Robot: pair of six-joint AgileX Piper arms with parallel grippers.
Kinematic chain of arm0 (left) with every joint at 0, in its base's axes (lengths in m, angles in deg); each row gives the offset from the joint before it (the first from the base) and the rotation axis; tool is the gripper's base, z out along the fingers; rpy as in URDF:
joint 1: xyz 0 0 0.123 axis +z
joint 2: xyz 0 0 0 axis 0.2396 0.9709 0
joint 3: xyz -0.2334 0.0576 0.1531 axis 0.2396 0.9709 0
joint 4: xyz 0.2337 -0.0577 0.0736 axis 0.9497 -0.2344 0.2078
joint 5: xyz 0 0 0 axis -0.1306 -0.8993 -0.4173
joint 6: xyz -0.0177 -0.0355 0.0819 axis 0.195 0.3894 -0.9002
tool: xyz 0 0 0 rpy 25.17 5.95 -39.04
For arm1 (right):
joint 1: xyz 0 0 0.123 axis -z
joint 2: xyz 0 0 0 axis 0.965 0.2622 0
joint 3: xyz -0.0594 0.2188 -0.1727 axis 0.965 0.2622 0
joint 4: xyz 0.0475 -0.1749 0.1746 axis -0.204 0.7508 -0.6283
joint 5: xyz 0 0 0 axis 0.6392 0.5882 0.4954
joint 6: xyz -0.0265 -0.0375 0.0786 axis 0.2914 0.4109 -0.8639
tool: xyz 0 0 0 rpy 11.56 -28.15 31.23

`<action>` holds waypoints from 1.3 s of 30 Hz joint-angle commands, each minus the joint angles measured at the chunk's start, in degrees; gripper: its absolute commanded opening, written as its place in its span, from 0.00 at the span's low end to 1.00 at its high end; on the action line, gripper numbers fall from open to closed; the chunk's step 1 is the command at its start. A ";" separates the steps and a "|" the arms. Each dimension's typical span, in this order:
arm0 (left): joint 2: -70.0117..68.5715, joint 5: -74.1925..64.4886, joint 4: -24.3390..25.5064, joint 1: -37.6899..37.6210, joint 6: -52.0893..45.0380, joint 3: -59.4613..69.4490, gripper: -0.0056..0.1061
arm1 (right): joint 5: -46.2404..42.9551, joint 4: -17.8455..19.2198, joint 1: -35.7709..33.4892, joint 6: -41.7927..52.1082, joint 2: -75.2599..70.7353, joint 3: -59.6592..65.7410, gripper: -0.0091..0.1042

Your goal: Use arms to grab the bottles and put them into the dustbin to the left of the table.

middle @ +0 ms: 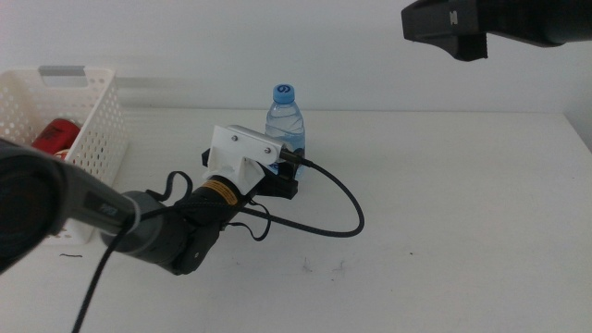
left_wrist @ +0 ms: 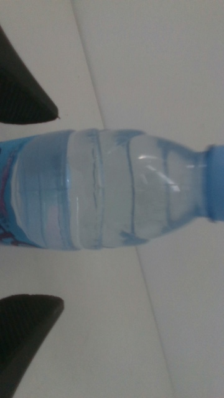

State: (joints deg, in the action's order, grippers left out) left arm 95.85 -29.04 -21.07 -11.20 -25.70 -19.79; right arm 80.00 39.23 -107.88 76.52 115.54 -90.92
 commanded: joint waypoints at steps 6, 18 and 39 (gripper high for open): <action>6.07 -0.16 0.32 0.69 -0.29 -7.26 0.89 | -0.29 0.00 0.46 0.36 -0.38 0.12 0.84; 13.58 -5.34 -0.64 0.69 -0.17 -19.67 0.89 | -0.29 0.00 0.46 0.36 -0.38 0.12 0.84; -23.99 -66.47 5.46 -0.40 16.73 -12.74 0.03 | -0.29 0.00 0.46 0.36 -0.38 0.12 0.84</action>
State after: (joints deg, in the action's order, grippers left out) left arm 76.67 -87.40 -17.08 -10.91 -10.20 -31.80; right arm 80.03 39.23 -107.88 76.52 115.54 -90.92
